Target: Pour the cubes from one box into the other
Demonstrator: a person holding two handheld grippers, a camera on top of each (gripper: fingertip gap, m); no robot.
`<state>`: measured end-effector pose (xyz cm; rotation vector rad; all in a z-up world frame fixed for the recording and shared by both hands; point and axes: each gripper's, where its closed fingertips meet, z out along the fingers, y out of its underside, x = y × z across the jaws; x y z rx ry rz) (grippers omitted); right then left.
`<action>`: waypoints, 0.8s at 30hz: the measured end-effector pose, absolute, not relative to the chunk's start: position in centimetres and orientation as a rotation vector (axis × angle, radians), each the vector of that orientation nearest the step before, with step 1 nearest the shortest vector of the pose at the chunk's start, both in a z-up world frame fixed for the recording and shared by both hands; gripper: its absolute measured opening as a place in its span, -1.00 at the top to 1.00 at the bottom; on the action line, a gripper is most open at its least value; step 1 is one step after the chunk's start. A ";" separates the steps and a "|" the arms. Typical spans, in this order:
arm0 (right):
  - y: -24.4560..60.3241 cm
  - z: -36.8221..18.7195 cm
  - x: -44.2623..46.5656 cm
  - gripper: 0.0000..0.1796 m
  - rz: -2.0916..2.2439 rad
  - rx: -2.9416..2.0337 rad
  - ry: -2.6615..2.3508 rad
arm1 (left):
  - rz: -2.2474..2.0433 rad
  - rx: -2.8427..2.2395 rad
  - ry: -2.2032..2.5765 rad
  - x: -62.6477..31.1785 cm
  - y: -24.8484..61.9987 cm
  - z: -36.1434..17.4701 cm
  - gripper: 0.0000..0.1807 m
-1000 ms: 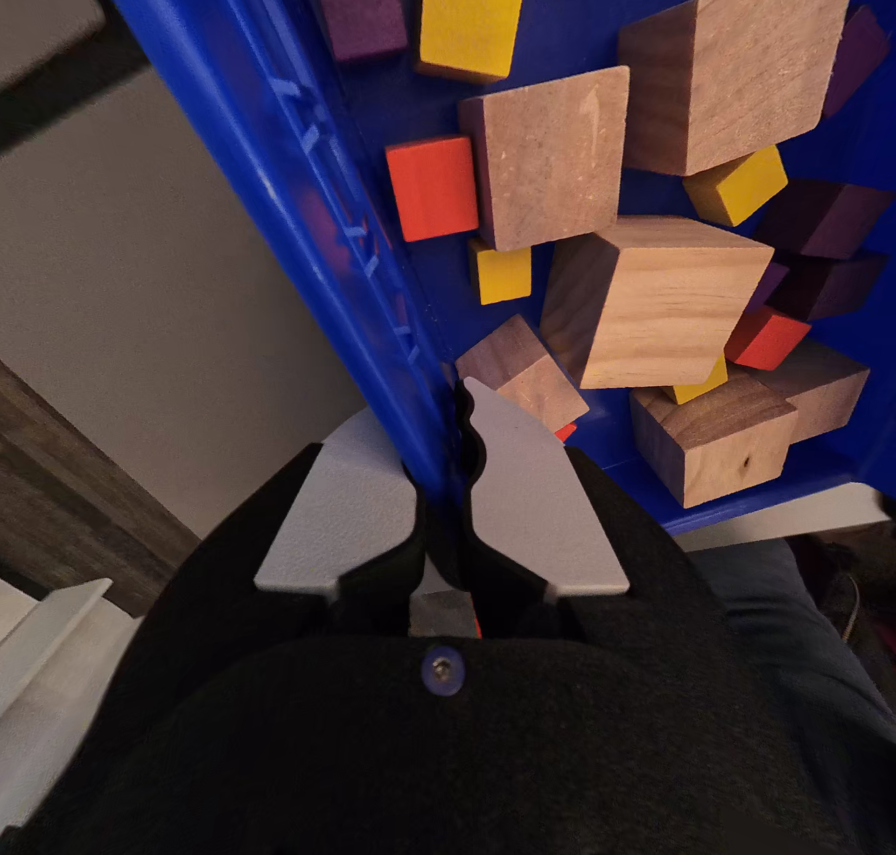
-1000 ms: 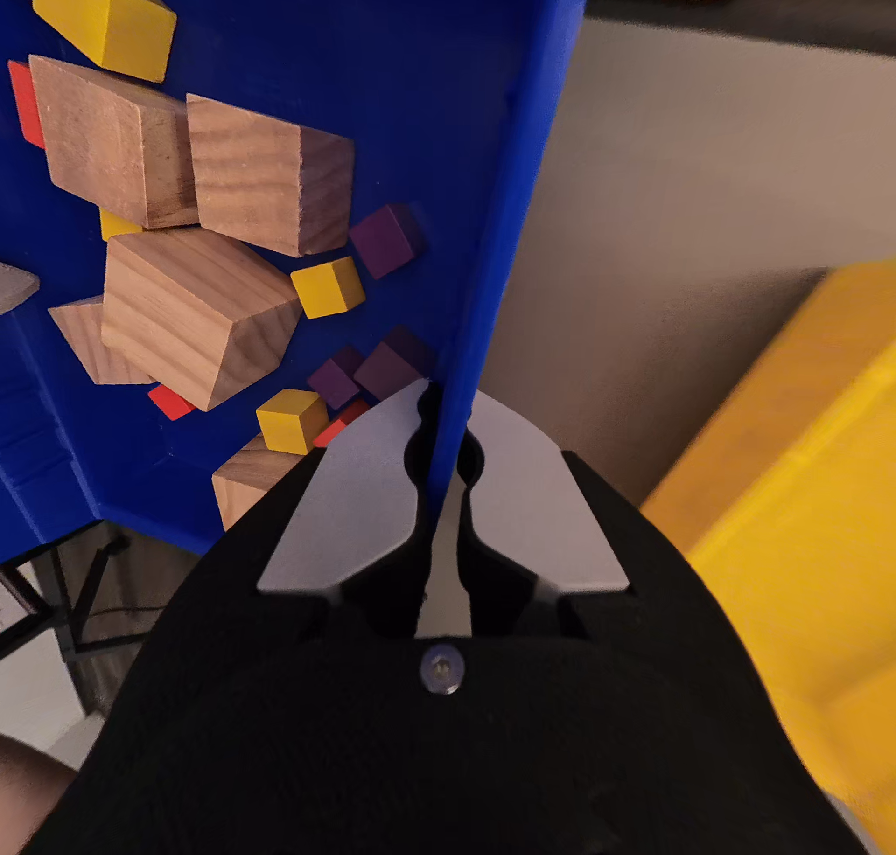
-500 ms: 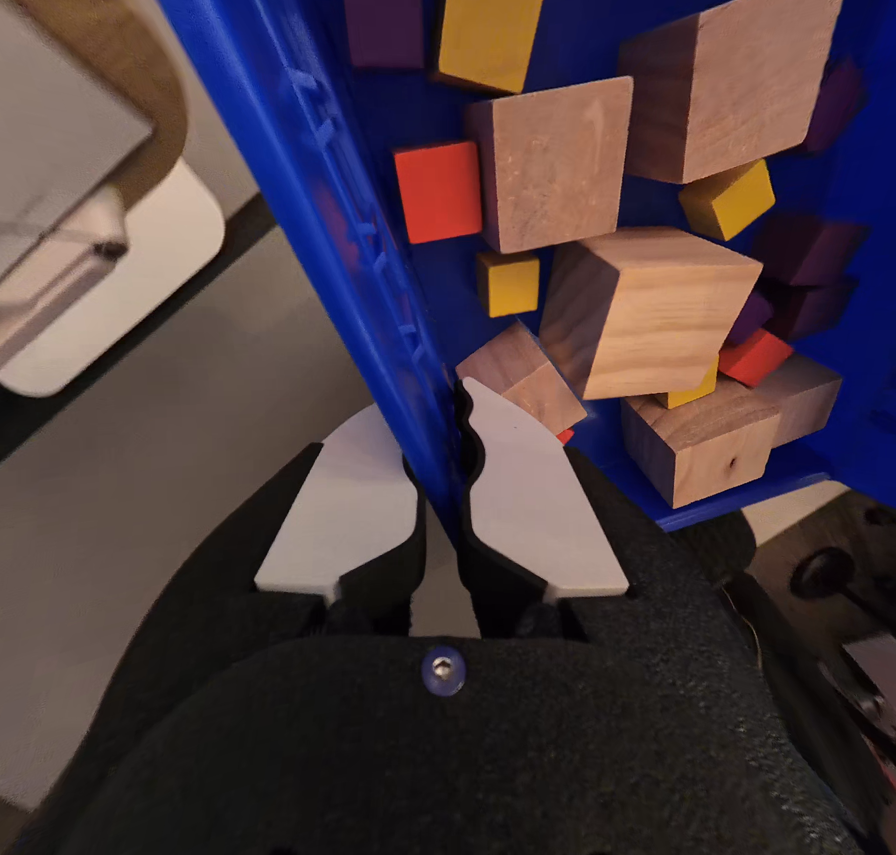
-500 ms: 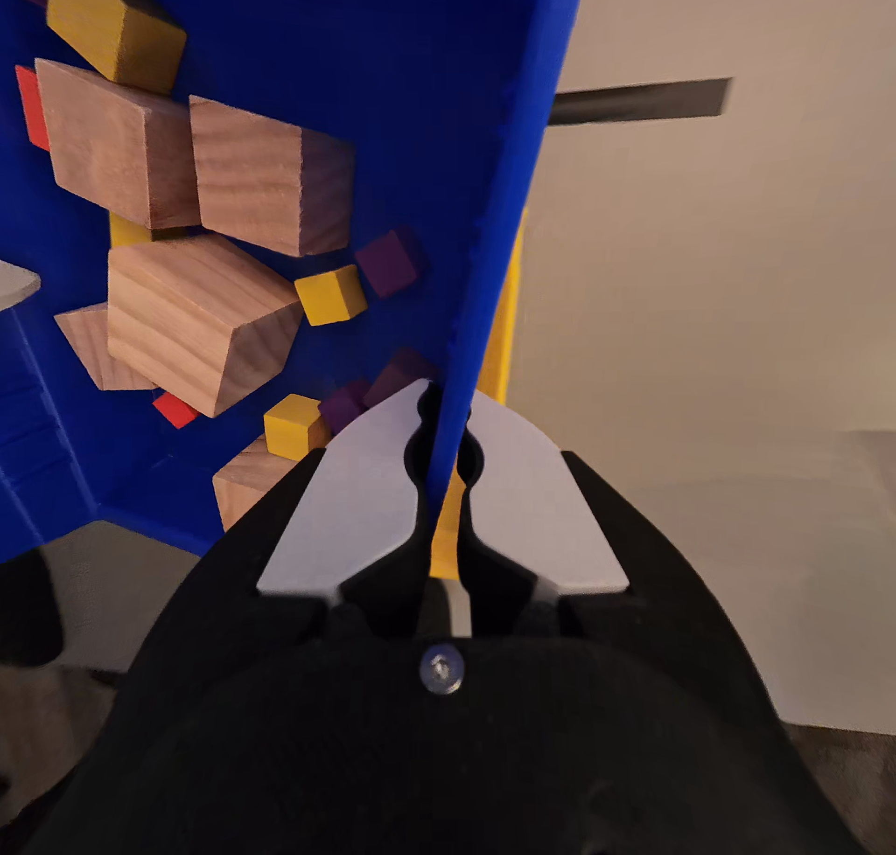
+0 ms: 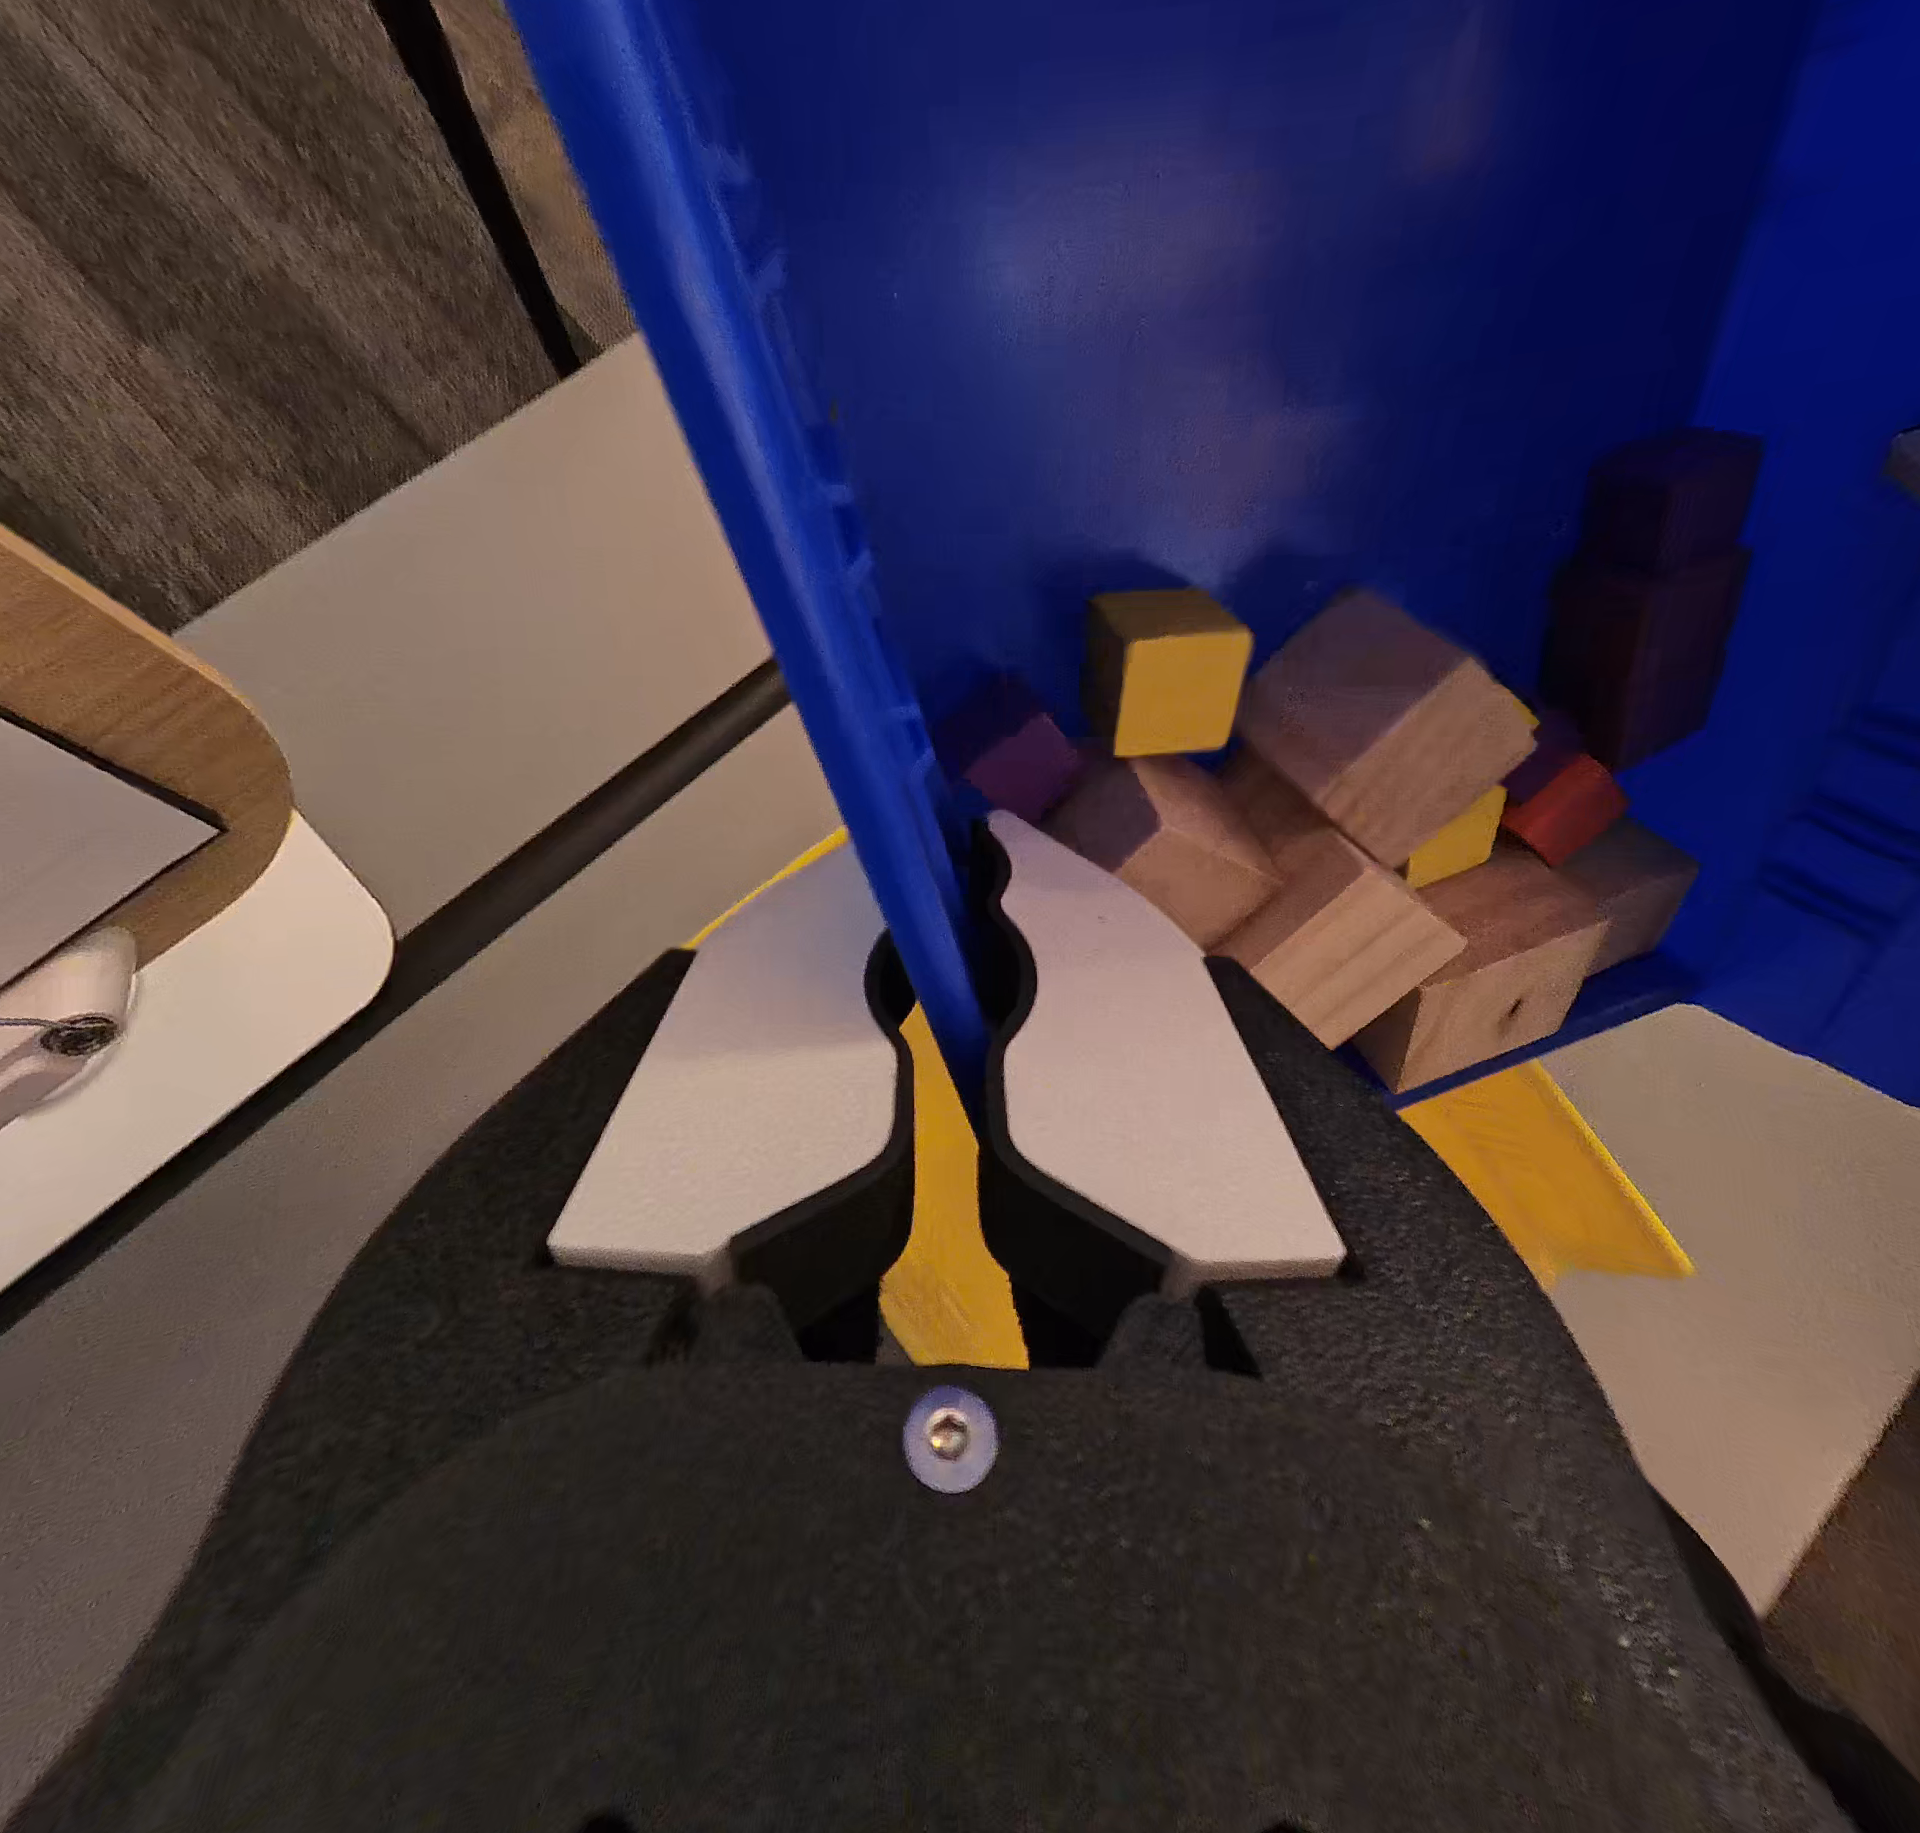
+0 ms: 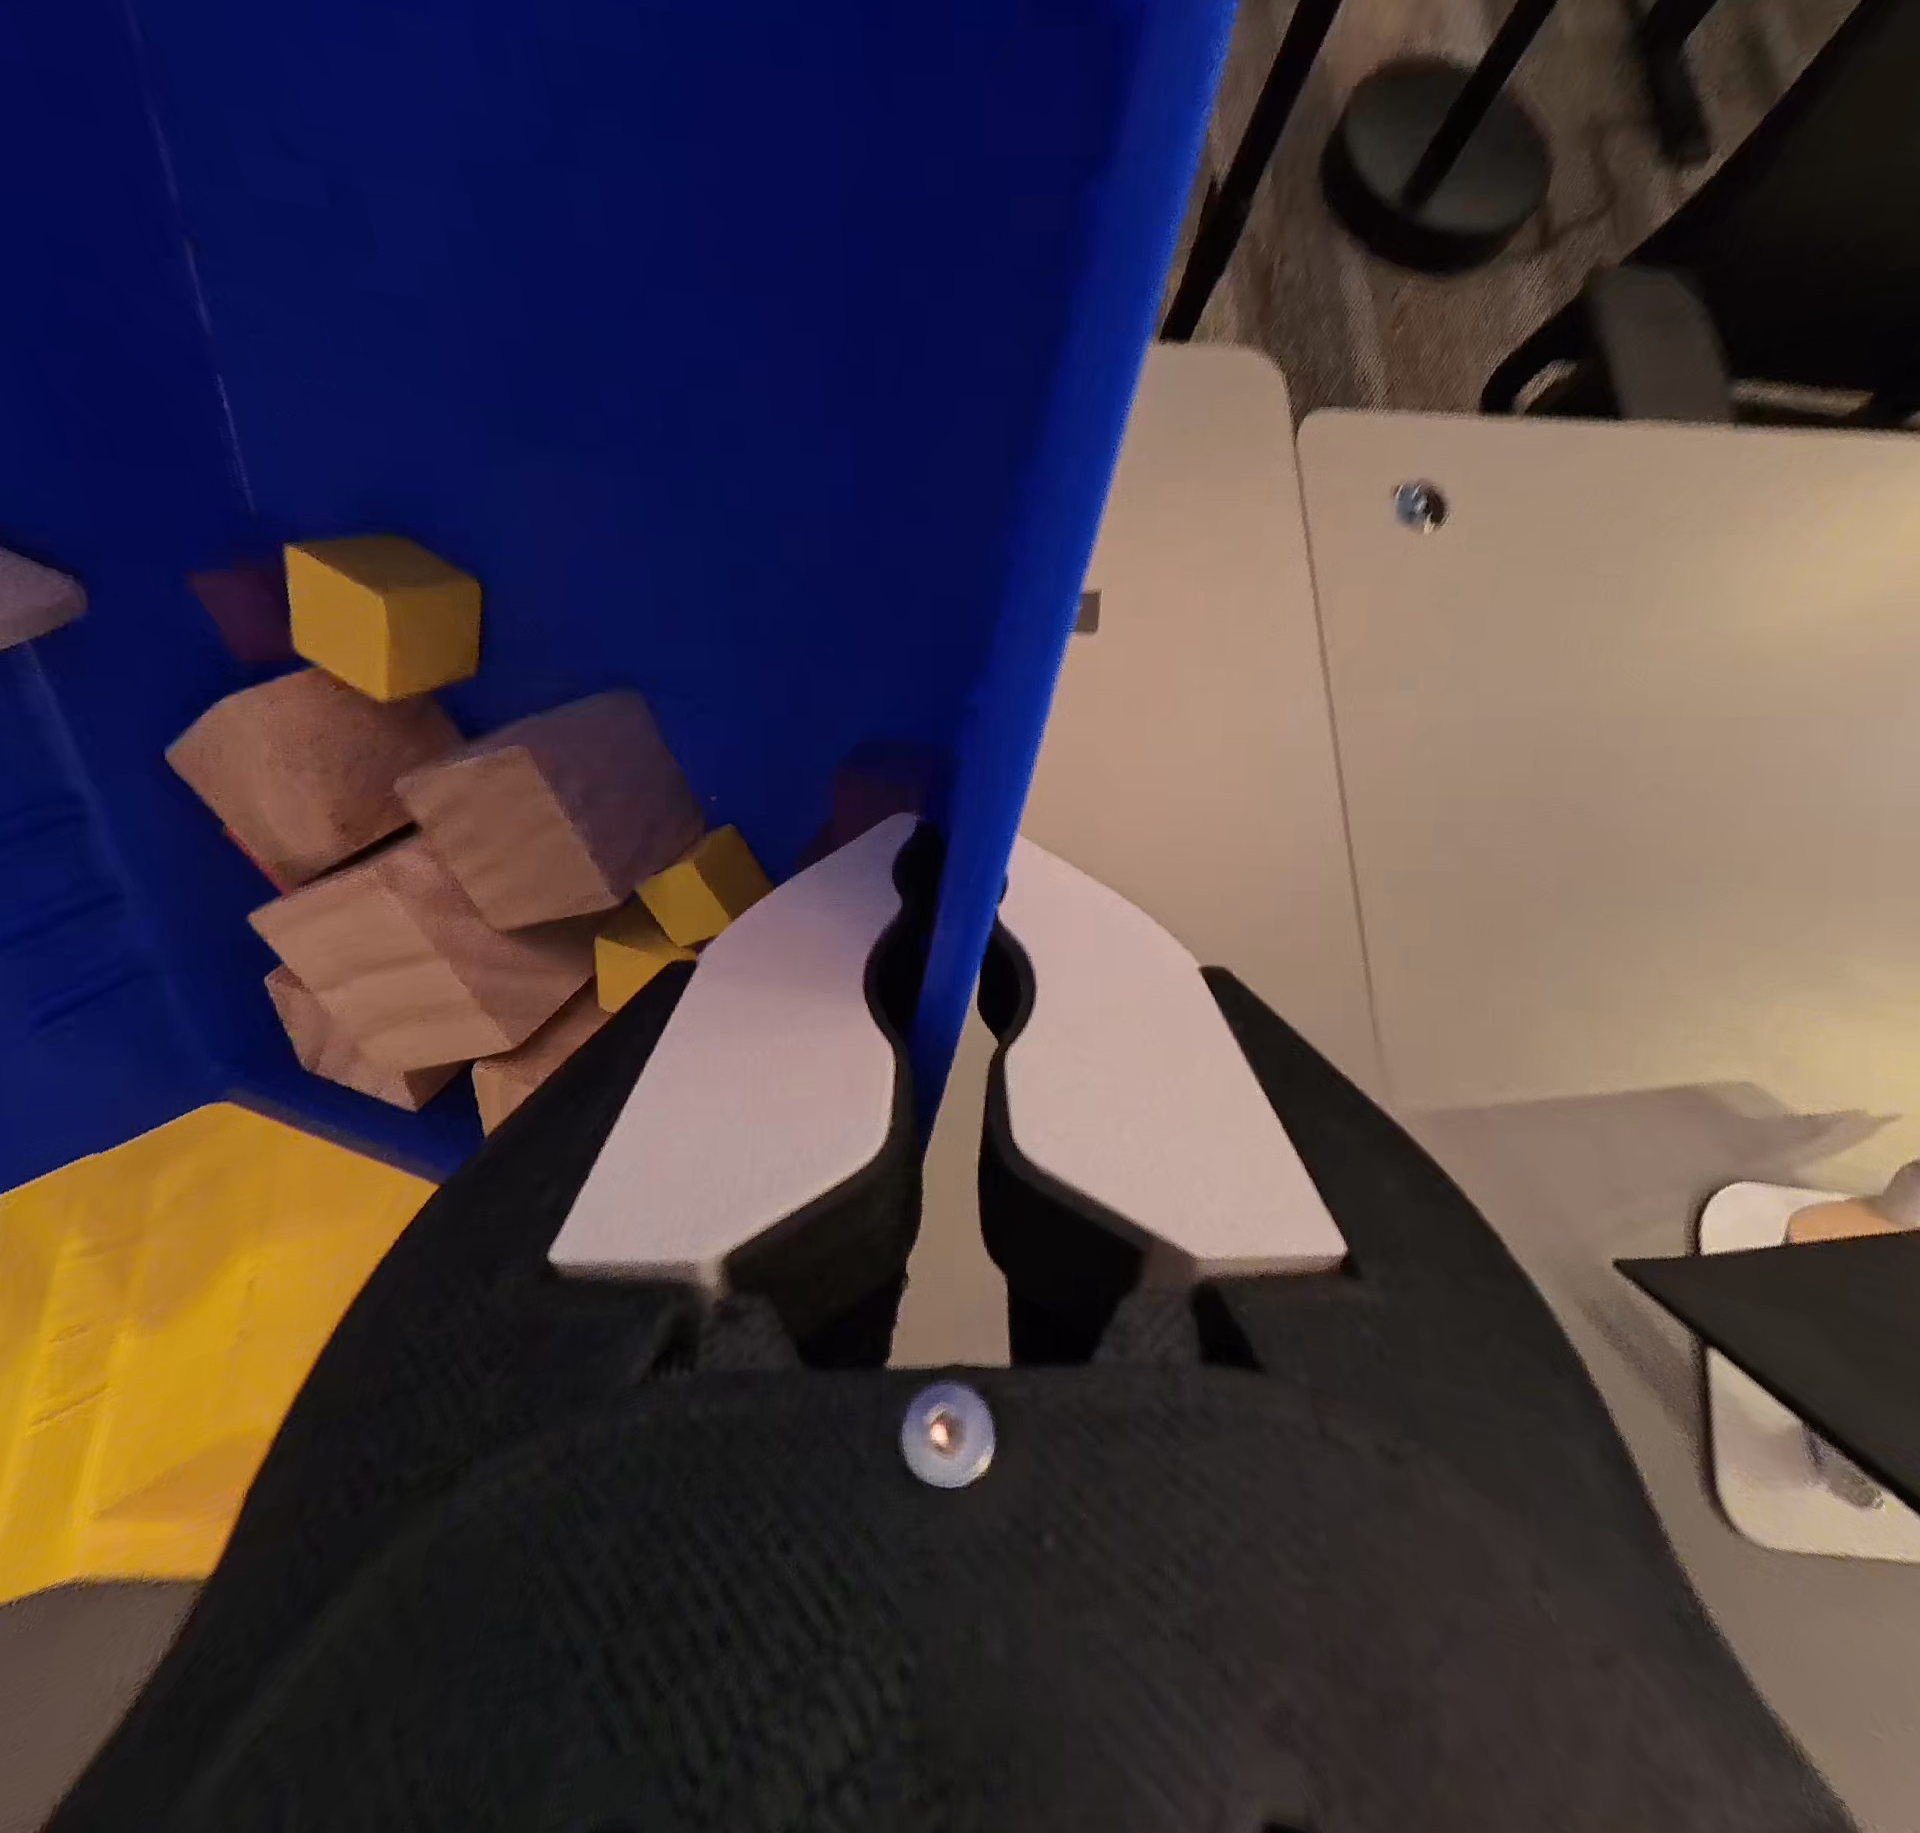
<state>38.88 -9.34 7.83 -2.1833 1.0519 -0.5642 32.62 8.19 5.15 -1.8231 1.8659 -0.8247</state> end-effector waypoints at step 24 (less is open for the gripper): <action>-6.1 12.9 33.6 0.94 -1.158 -1.779 0.631 | -1.265 -1.344 1.433 30.0 11.4 7.2 0.92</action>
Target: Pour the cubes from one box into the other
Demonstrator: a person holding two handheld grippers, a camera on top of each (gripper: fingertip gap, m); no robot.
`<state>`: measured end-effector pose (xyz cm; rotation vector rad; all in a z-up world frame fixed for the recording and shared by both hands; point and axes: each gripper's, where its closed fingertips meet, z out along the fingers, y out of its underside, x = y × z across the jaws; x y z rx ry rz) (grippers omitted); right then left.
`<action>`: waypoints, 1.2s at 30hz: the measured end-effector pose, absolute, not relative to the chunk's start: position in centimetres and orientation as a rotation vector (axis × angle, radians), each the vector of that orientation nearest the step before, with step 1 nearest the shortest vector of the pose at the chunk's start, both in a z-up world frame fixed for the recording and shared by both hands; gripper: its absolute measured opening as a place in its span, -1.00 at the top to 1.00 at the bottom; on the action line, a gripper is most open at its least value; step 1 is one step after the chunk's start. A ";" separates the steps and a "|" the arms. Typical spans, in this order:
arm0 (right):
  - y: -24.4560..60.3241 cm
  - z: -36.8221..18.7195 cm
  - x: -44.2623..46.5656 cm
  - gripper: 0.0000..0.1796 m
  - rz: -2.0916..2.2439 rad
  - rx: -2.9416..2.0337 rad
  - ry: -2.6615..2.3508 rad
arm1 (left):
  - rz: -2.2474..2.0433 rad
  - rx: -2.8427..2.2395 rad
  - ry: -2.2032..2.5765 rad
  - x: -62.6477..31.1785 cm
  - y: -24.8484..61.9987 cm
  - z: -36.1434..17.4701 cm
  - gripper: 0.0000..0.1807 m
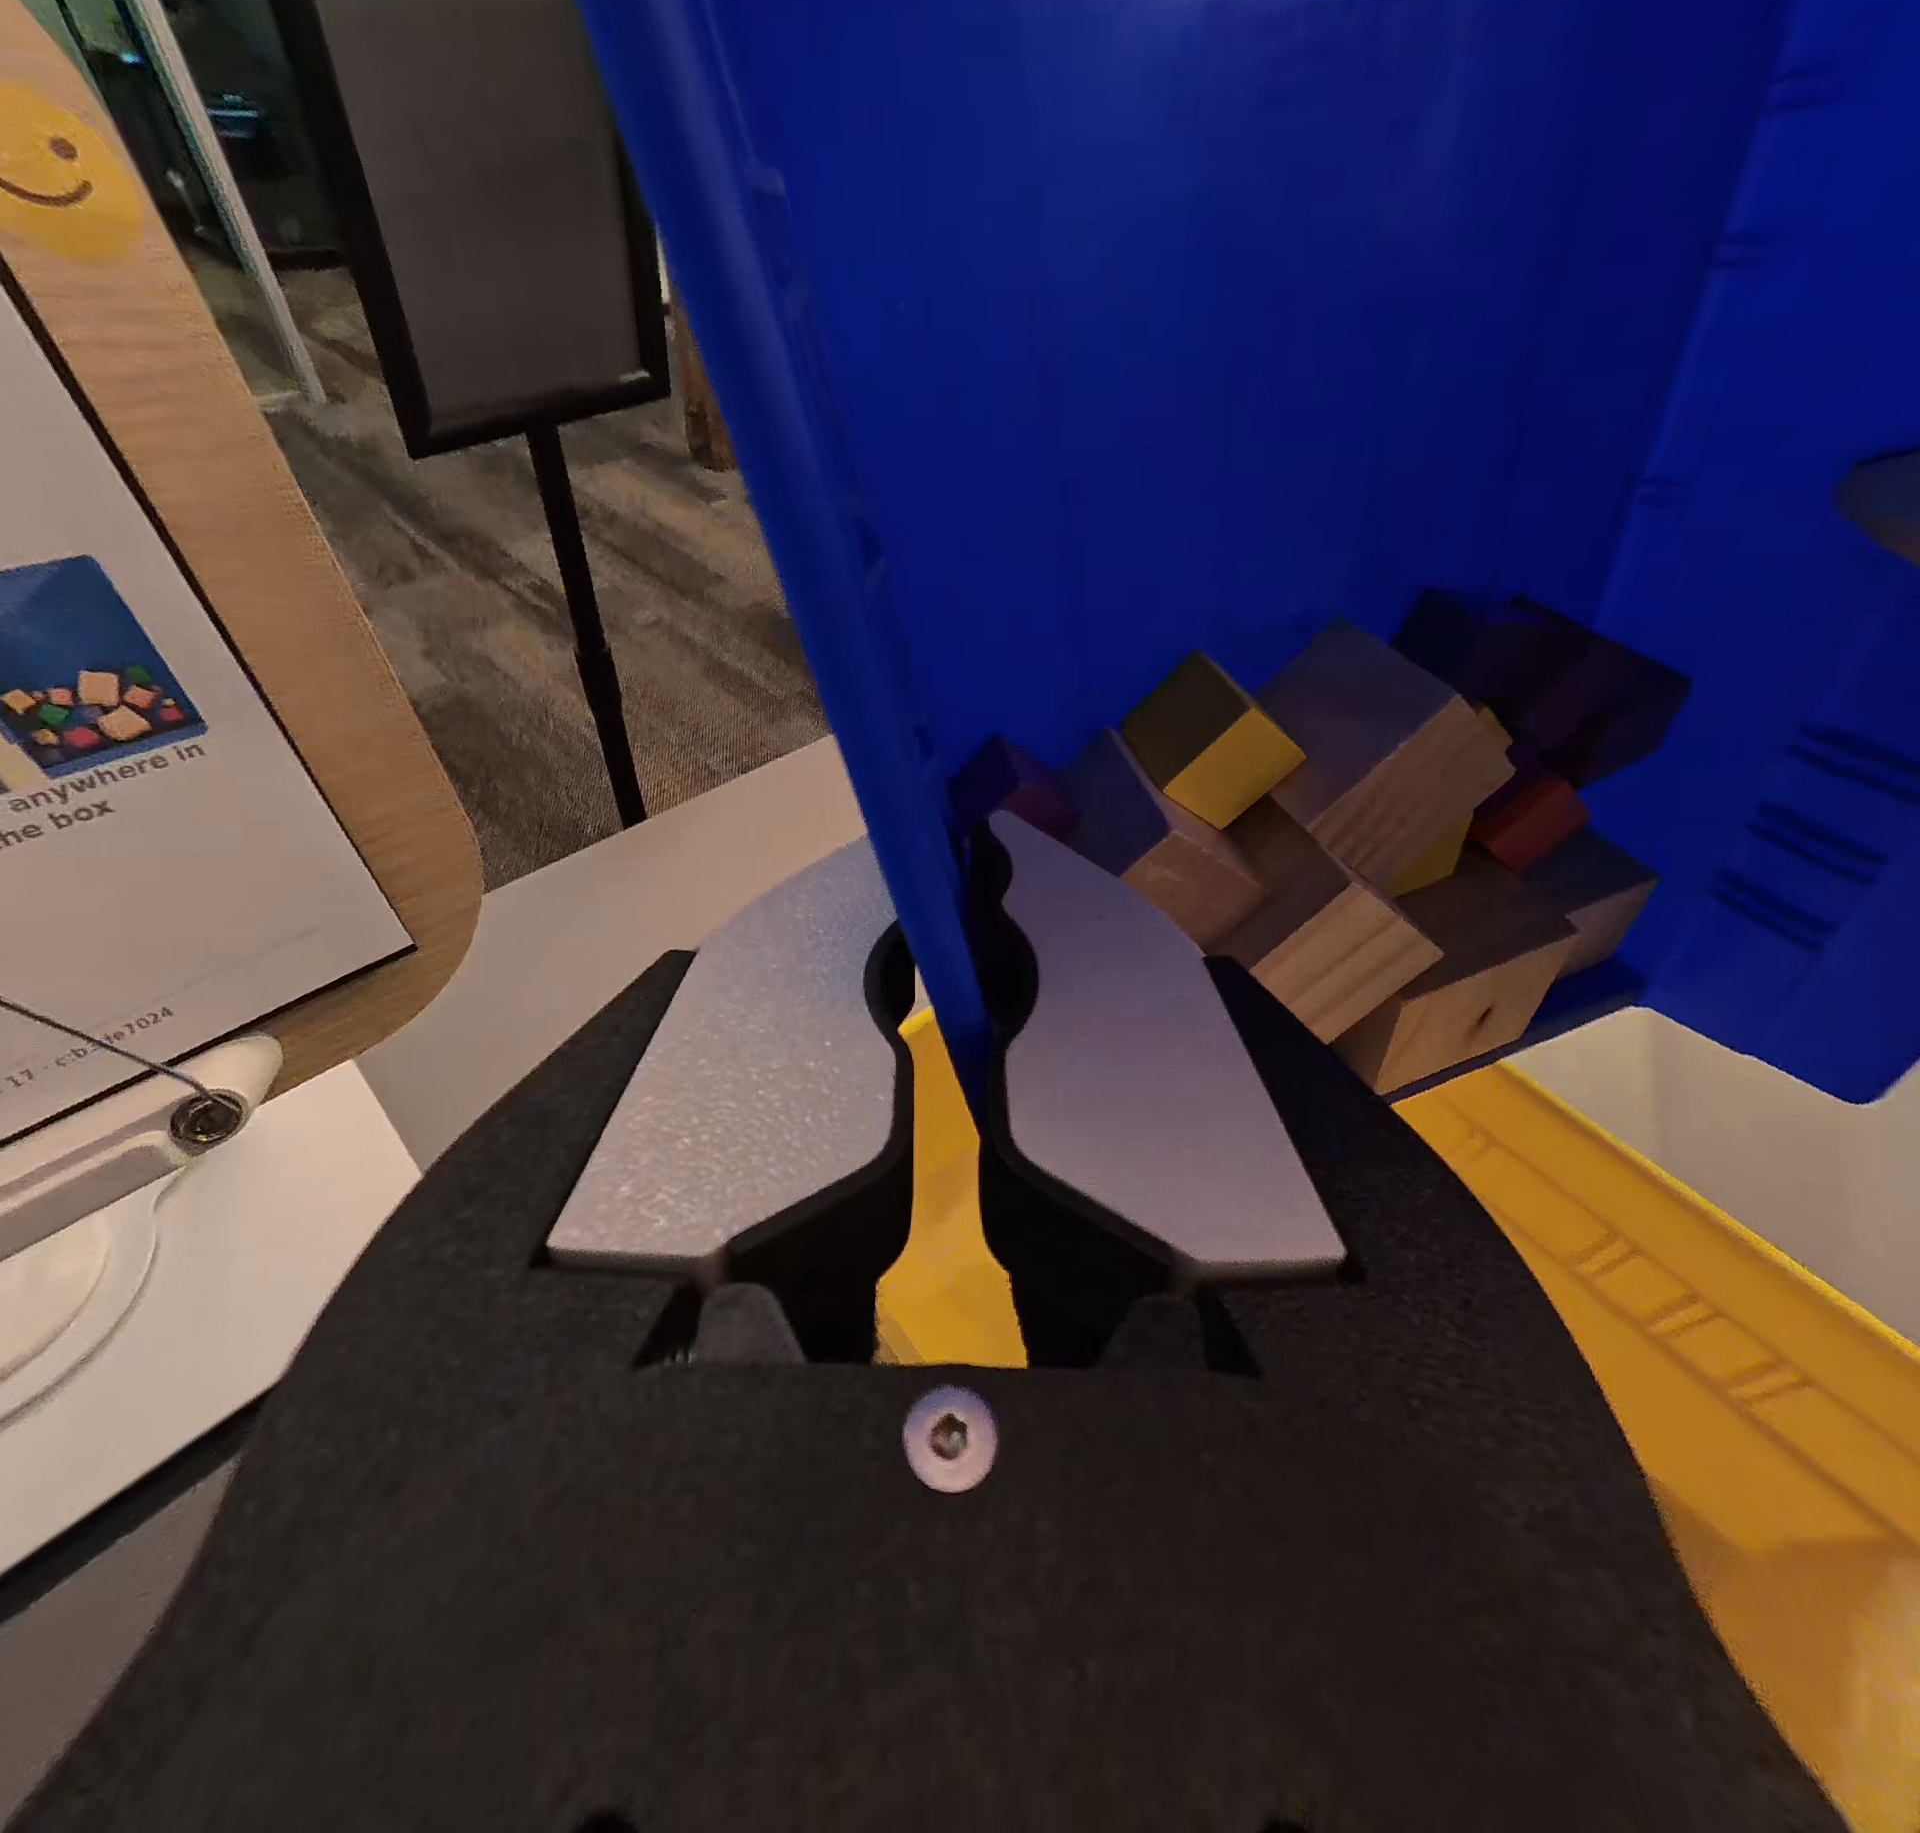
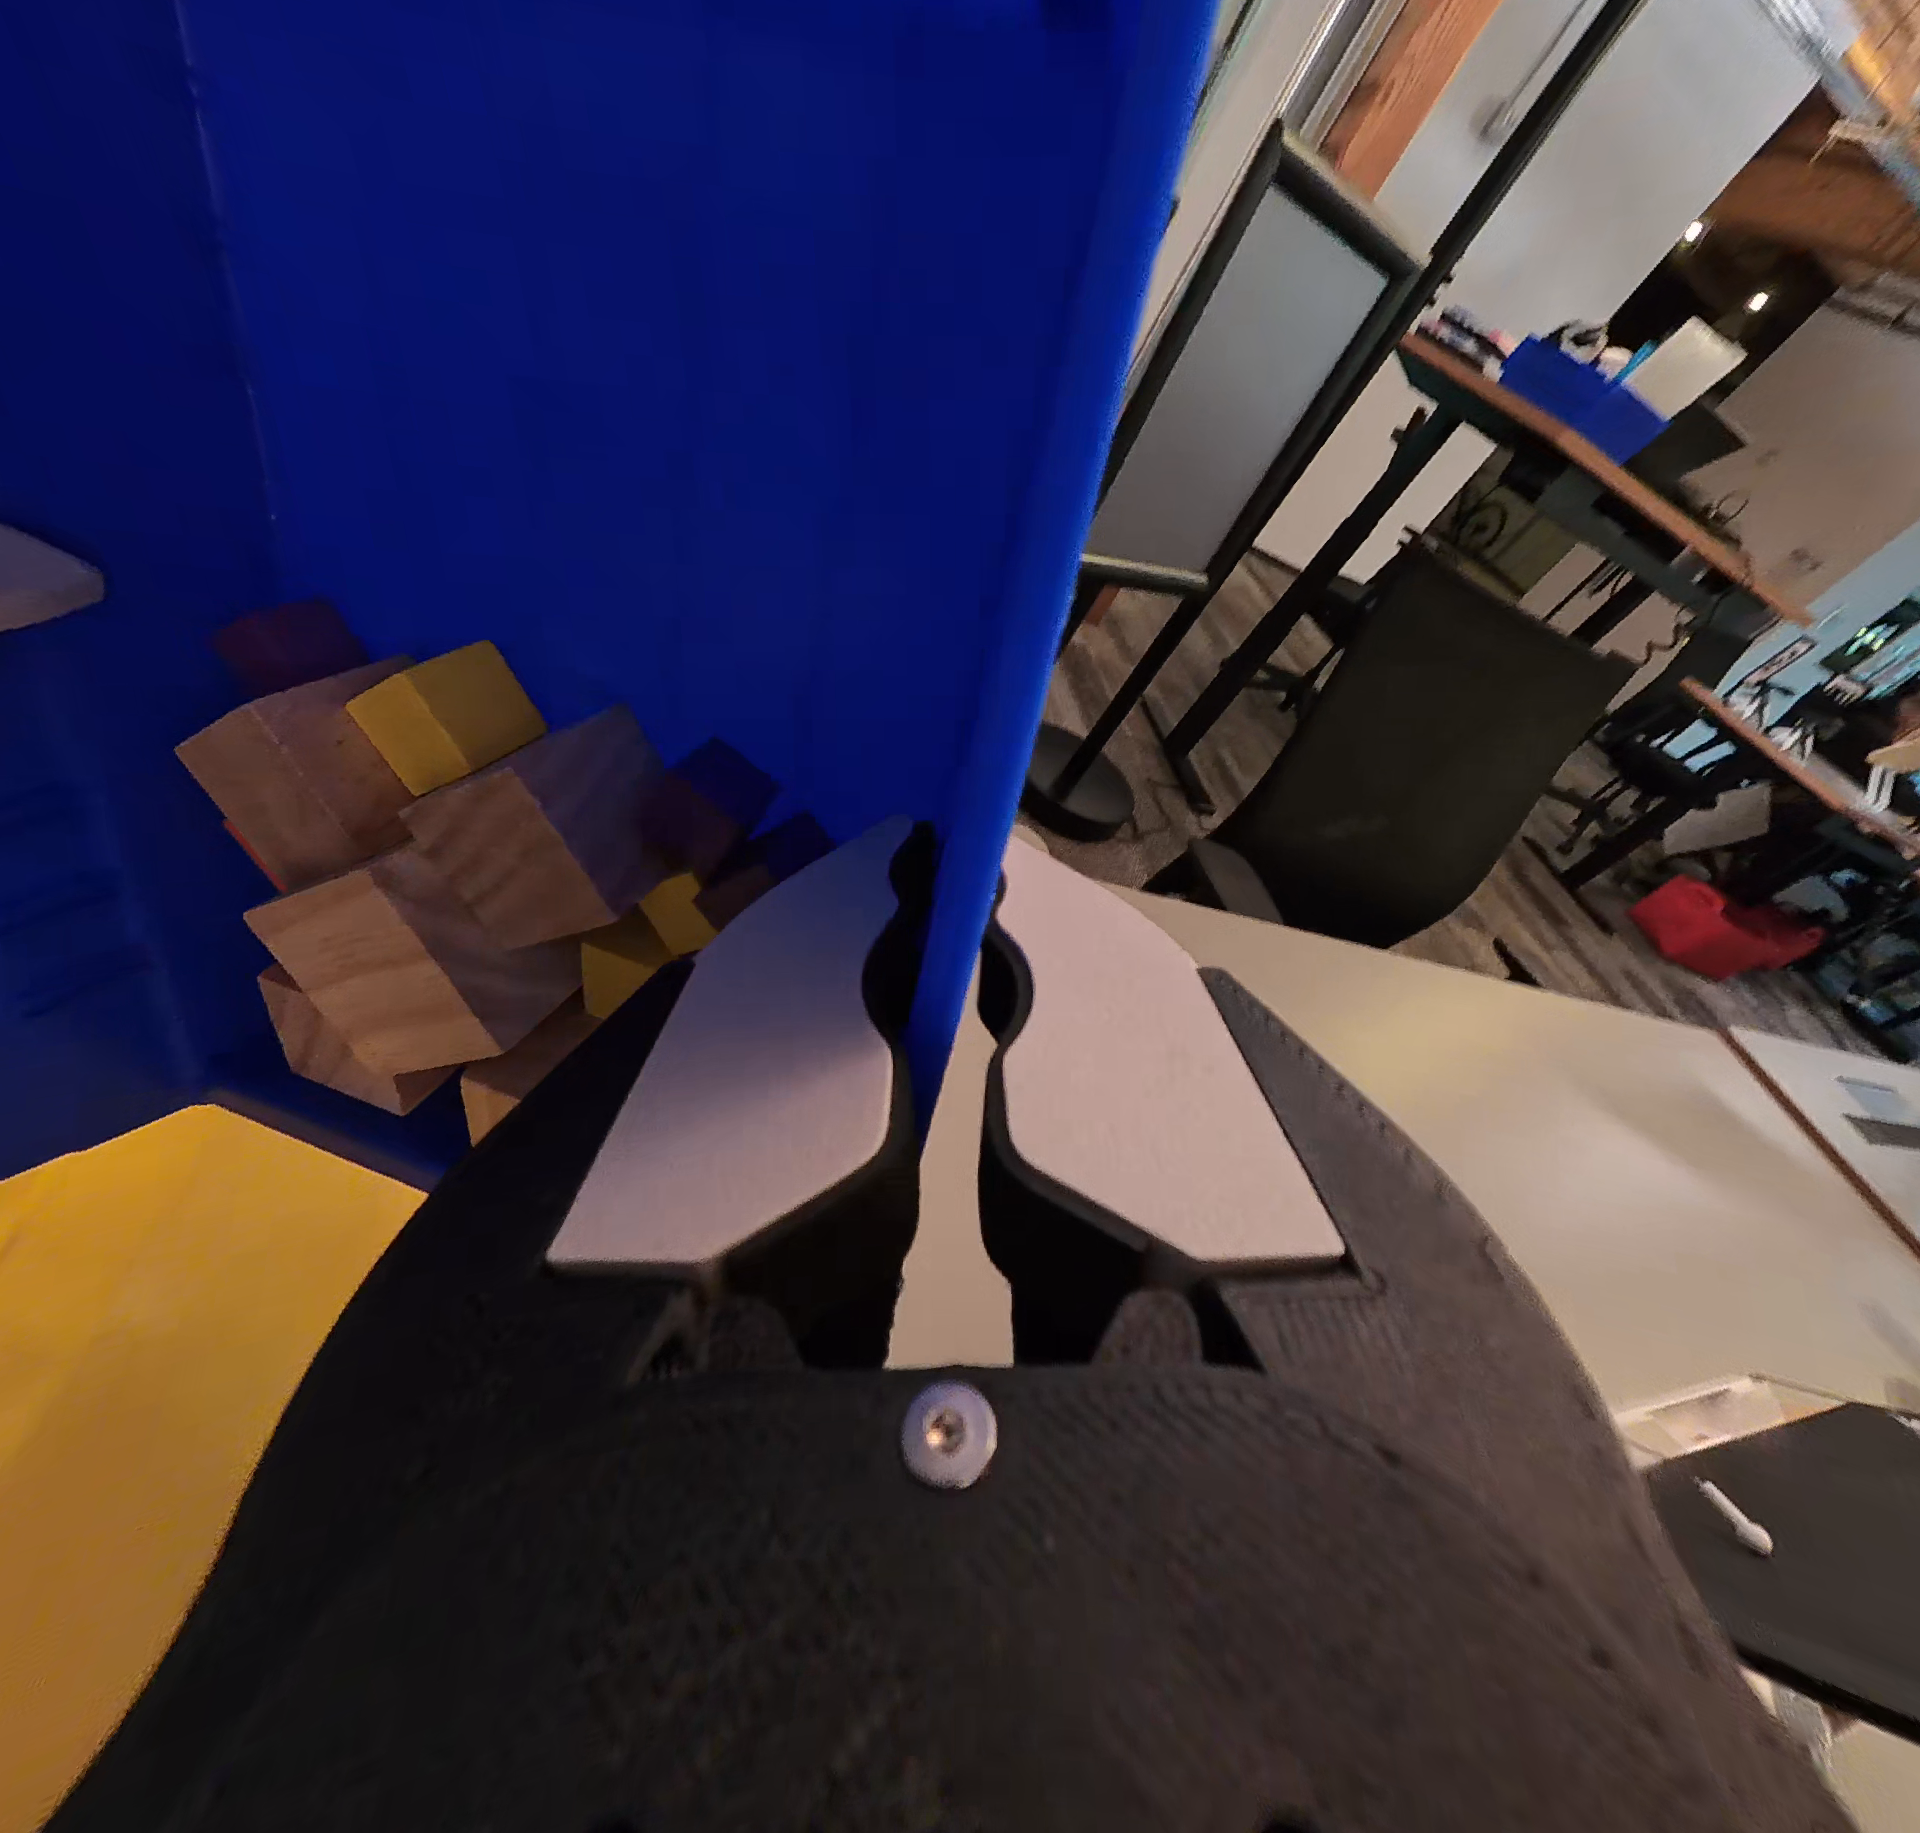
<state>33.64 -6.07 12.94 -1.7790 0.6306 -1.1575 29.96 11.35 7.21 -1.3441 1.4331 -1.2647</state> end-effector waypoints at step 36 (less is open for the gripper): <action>-5.8 14.5 30.4 0.95 -1.337 -1.544 0.421 | -1.389 -1.133 1.281 27.8 11.2 7.8 0.89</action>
